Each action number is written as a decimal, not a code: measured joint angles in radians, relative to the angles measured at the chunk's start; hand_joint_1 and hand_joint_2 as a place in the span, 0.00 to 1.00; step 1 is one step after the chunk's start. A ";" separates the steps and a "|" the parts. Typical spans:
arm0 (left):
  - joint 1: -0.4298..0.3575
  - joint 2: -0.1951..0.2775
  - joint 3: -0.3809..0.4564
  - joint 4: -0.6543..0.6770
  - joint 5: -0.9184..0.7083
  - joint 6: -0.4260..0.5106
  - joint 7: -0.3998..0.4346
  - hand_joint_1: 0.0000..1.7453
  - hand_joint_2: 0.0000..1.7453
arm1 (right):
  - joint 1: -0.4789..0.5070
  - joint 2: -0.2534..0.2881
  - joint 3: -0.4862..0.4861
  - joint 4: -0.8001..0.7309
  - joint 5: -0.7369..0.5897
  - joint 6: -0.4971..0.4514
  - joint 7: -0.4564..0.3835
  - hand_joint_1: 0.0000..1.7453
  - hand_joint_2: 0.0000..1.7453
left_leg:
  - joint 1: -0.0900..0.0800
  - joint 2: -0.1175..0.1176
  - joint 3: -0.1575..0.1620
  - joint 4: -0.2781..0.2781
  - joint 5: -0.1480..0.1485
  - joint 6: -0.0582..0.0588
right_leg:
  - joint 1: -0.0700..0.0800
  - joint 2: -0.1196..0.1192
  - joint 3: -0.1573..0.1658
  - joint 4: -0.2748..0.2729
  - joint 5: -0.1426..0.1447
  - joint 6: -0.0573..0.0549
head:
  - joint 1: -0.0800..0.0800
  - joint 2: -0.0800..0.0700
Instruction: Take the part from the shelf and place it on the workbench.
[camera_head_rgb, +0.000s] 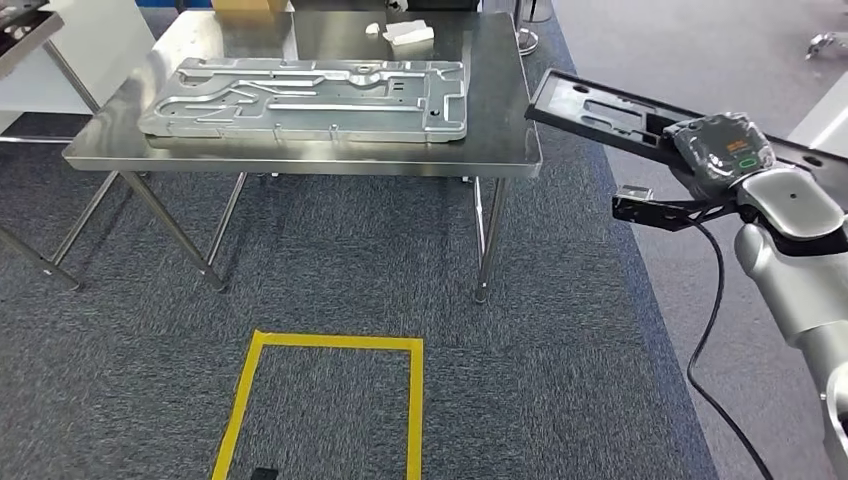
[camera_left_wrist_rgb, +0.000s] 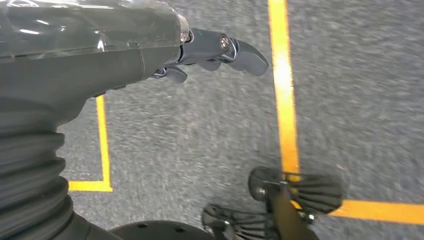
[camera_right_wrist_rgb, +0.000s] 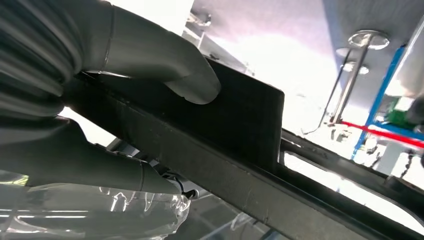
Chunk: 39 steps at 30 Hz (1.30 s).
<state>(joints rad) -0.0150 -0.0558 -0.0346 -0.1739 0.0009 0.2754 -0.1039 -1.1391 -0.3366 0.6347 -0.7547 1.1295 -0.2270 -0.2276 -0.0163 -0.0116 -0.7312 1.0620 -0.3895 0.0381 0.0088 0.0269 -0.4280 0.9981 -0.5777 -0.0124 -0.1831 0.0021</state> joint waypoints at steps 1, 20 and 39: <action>0.002 0.001 0.000 0.001 0.000 0.001 0.004 0.00 1.00 | -0.004 -0.010 0.003 -0.014 -0.007 0.009 0.004 1.00 1.00 | -0.006 -0.006 0.008 -0.022 0.045 0.007 | 0.001 0.004 0.023 0.001 -0.013 0.002 | 0.001 0.000; -0.015 -0.007 0.001 0.002 0.001 0.020 -0.003 0.00 1.00 | -0.019 -0.130 0.000 -0.132 -0.084 0.090 -0.016 1.00 1.00 | -0.021 -0.010 0.259 0.052 -0.078 0.018 | 0.023 -0.005 -0.170 -0.044 0.197 -0.039 | 0.002 0.000; -0.013 -0.003 0.014 0.002 0.019 0.044 0.010 0.00 1.00 | 0.060 -0.110 -0.048 0.007 -0.070 0.017 -0.051 1.00 1.00 | 0.042 0.008 0.125 -0.074 -0.008 -0.017 | -0.058 -0.018 -0.188 0.292 -0.019 0.078 | 0.002 0.000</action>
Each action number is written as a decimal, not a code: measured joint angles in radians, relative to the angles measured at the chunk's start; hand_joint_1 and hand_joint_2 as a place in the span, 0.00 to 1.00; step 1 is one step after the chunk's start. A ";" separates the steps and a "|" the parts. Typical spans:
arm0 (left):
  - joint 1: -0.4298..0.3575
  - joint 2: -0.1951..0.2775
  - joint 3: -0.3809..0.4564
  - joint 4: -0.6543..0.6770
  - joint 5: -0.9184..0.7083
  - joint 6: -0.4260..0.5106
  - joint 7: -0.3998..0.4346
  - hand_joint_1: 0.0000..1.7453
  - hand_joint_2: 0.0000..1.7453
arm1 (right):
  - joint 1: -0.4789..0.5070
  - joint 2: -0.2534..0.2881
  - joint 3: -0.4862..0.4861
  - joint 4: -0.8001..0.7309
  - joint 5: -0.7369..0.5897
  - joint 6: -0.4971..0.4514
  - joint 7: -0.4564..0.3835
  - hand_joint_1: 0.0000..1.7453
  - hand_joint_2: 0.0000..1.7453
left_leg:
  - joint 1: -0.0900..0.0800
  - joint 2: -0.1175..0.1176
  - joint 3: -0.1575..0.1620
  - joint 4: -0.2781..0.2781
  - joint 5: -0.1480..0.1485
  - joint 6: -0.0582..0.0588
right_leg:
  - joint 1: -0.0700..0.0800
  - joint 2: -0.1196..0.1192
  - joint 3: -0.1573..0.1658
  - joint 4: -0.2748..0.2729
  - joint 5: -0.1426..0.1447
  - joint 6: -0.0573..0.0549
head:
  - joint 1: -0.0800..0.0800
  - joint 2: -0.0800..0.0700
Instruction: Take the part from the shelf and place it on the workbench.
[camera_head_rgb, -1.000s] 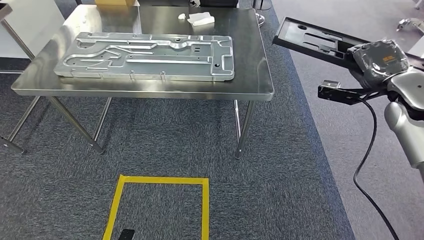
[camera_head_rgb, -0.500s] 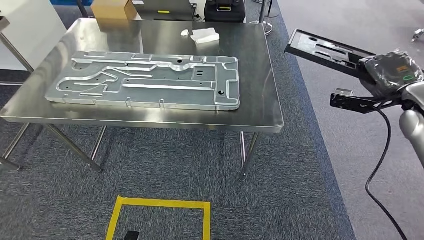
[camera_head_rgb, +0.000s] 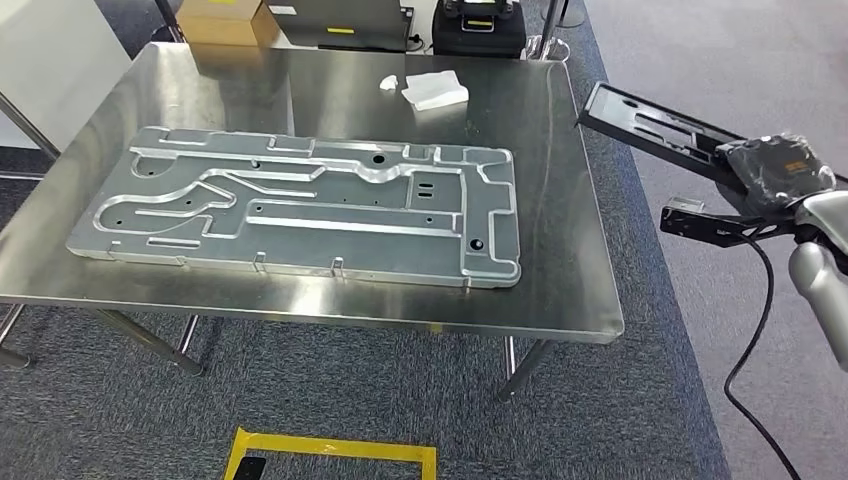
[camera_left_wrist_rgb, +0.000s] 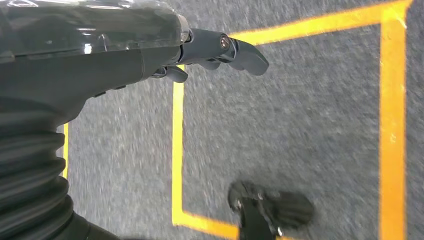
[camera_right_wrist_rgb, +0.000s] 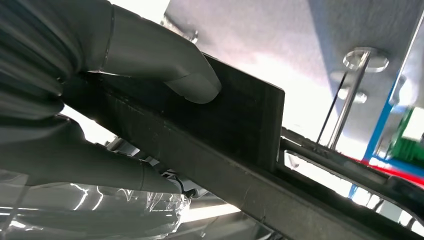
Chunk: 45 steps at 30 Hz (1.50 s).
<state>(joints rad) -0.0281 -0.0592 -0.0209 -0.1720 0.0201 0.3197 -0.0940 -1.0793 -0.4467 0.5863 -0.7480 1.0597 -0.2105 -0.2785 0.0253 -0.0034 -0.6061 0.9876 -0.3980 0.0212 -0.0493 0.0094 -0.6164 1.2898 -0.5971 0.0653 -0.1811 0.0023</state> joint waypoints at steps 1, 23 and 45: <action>0.000 -0.002 0.002 0.000 0.001 0.001 -0.001 0.00 1.00 | 0.001 0.007 0.000 0.018 0.001 -0.002 -0.005 1.00 1.00 | 0.000 -0.004 0.024 -0.006 -0.014 -0.001 | 0.002 -0.001 -0.034 0.000 -0.050 -0.001 | 0.000 0.000; -0.011 0.001 0.048 0.001 0.034 -0.078 -0.106 0.00 1.00 | 0.043 0.523 0.056 0.314 0.108 -0.049 0.019 1.00 1.00 | -0.029 -0.003 -0.022 0.015 -0.003 -0.015 | 0.059 0.019 0.009 -0.283 0.173 -0.093 | 0.000 0.000; -0.007 0.010 0.073 0.001 0.035 -0.099 -0.138 0.00 1.00 | 0.095 0.504 0.103 0.315 0.138 -0.057 0.025 1.00 1.00 | -0.034 -0.009 -0.016 0.011 -0.002 -0.007 | 0.055 0.012 0.013 -0.286 0.162 -0.085 | 0.000 0.000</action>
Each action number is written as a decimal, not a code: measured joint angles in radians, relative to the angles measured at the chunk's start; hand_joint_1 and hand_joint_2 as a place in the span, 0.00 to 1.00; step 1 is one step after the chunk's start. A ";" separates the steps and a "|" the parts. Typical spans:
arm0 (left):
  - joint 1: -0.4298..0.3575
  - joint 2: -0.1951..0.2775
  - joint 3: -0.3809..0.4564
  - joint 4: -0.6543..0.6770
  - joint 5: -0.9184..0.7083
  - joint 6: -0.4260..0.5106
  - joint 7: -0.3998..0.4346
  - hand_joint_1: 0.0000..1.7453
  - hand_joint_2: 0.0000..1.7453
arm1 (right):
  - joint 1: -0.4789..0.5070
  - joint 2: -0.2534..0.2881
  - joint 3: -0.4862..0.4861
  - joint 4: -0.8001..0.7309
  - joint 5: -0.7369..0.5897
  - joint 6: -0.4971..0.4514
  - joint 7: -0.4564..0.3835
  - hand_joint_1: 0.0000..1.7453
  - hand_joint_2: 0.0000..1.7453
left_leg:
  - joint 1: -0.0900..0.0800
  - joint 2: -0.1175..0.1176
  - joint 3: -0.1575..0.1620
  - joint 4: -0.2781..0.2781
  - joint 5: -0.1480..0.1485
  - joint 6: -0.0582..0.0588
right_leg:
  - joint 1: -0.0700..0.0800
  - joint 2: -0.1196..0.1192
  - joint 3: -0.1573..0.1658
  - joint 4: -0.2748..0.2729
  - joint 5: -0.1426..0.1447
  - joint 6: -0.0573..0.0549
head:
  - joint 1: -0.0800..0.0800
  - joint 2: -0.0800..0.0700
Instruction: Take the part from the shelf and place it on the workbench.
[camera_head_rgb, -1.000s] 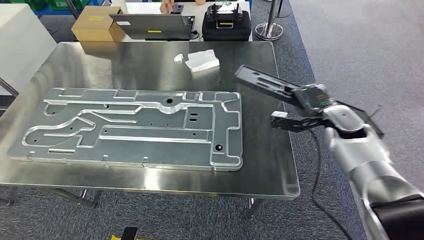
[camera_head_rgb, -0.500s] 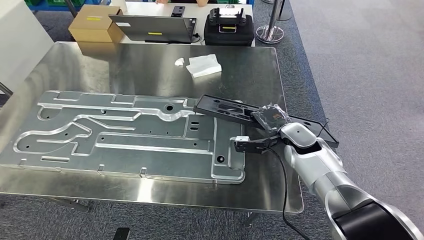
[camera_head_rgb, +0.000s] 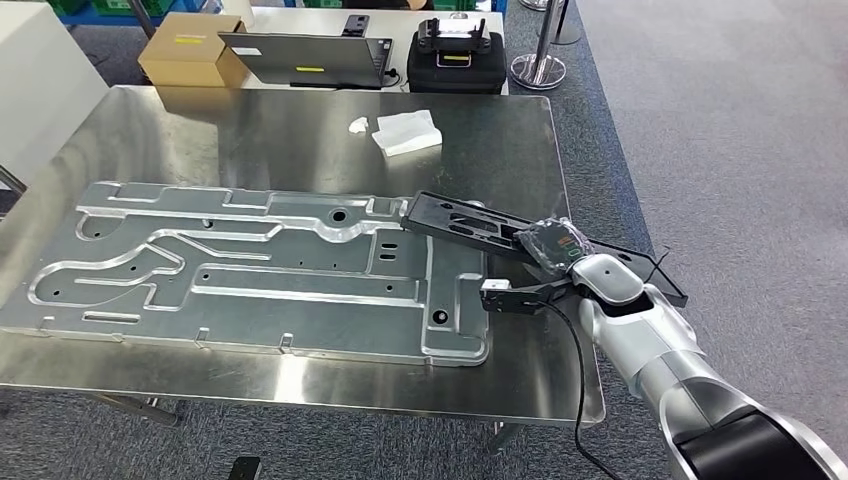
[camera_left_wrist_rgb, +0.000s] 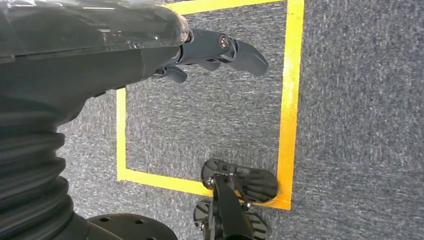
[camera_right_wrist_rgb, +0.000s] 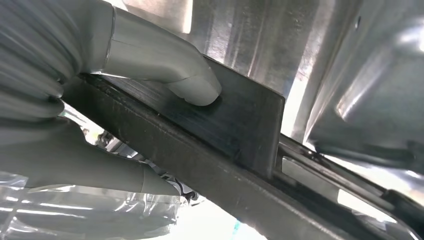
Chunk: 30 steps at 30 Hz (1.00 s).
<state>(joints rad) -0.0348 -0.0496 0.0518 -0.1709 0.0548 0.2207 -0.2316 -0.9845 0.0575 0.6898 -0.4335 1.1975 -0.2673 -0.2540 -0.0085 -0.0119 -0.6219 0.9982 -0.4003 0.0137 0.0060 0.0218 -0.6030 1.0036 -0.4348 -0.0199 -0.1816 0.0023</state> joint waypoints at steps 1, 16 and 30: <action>0.000 0.000 0.001 0.000 0.000 0.001 0.003 0.00 1.00 | -0.004 0.001 0.004 0.000 0.005 0.009 0.002 1.00 1.00 | 0.000 0.000 0.000 0.000 0.000 0.000 | 0.000 0.000 0.000 0.000 0.000 0.000 | 0.000 0.000; -0.004 0.000 0.004 0.000 -0.021 0.004 0.009 0.00 1.00 | -0.091 0.051 0.028 0.026 0.006 0.119 0.019 1.00 1.00 | 0.002 0.002 0.000 0.000 0.001 -0.002 | 0.002 0.002 -0.001 0.002 0.000 0.000 | 0.000 0.000; -0.006 -0.001 0.022 0.000 0.005 0.012 0.040 0.00 1.00 | -0.175 0.168 0.063 0.088 0.026 0.202 0.052 1.00 1.00 | 0.003 0.001 -0.006 0.000 0.001 -0.003 | 0.003 0.000 -0.005 0.001 0.000 -0.001 | 0.000 0.000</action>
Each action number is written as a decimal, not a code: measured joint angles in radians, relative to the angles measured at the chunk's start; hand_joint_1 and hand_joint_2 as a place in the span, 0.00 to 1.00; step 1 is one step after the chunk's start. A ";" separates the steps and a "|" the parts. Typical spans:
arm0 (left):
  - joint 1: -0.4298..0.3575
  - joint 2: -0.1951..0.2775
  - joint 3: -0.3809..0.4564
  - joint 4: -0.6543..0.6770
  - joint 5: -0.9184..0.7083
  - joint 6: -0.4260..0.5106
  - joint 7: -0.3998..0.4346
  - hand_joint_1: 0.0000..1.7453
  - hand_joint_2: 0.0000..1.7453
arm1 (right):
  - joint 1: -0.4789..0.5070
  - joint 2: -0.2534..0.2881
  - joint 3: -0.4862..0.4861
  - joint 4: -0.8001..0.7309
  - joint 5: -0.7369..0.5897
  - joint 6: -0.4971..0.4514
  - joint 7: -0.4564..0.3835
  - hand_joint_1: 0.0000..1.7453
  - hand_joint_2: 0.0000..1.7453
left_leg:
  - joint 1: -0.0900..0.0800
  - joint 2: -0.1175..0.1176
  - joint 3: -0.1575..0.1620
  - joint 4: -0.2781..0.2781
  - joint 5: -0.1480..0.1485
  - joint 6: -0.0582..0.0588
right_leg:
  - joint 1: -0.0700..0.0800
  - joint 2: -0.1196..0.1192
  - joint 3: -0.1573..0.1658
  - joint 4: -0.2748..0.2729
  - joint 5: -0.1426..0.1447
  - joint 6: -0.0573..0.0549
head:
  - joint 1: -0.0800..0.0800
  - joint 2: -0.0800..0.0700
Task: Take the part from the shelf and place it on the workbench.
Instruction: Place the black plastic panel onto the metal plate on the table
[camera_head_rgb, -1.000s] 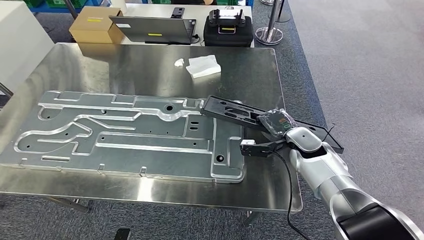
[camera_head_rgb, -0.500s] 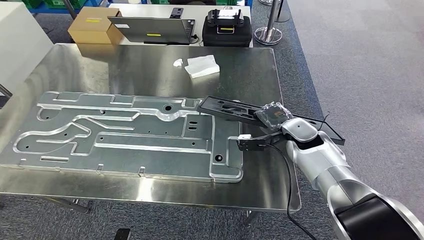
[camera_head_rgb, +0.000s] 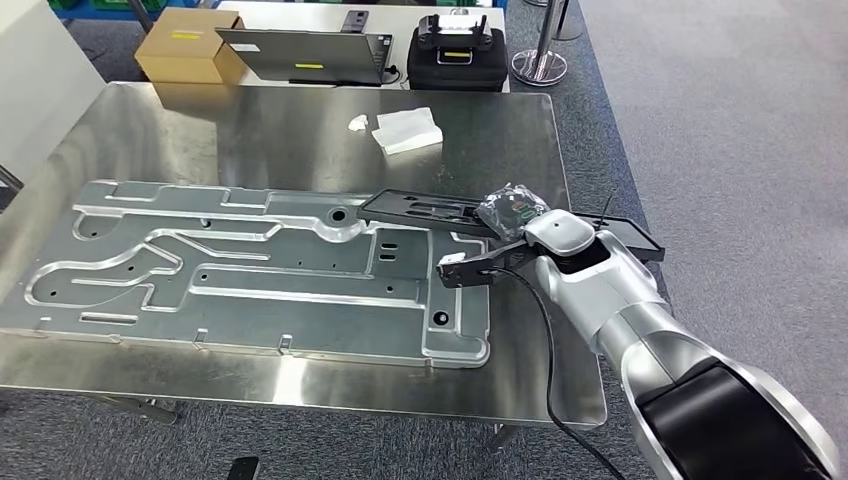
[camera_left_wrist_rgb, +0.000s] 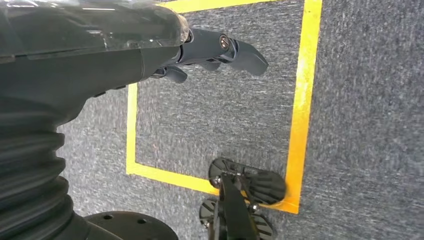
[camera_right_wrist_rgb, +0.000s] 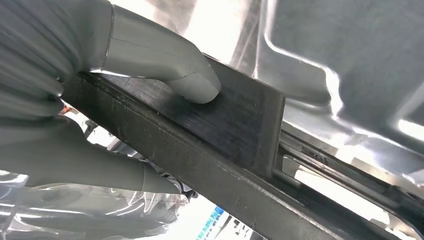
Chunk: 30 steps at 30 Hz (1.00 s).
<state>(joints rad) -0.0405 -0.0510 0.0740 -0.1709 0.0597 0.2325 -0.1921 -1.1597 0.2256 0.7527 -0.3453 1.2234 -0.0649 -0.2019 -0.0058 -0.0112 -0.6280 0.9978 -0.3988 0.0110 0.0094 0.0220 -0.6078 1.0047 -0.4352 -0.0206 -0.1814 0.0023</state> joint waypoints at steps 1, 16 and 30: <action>0.000 0.000 0.002 0.000 0.004 -0.002 -0.007 0.00 1.00 | -0.005 0.002 0.001 0.002 -0.006 -0.001 -0.001 1.00 1.00 | 0.000 0.000 -0.001 0.000 0.000 0.000 | 0.000 0.000 0.000 0.000 0.000 0.000 | 0.000 0.000; -0.004 -0.003 0.025 0.000 0.015 -0.001 -0.006 0.00 1.00 | -0.016 0.061 0.011 0.025 -0.007 0.022 -0.025 1.00 1.00 | -0.001 -0.002 -0.011 0.000 -0.001 0.002 | 0.001 -0.002 -0.006 -0.006 0.001 0.001 | 0.000 0.000; 0.000 -0.005 0.036 0.000 0.000 -0.007 0.001 0.00 1.00 | 0.003 0.099 0.024 -0.019 -0.250 0.124 -0.063 1.00 1.00 | -0.001 -0.002 -0.008 0.001 0.000 0.005 | 0.000 -0.002 -0.003 -0.008 0.002 0.004 | 0.000 0.000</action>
<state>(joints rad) -0.0407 -0.0565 0.1098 -0.1709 0.0602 0.2258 -0.1912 -1.1564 0.3245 0.7769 -0.3647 0.9734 0.0591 -0.2651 -0.0069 -0.0133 -0.6355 0.9986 -0.3989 0.0163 0.0093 0.0200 -0.6107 0.9972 -0.4327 -0.0170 -0.1816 0.0023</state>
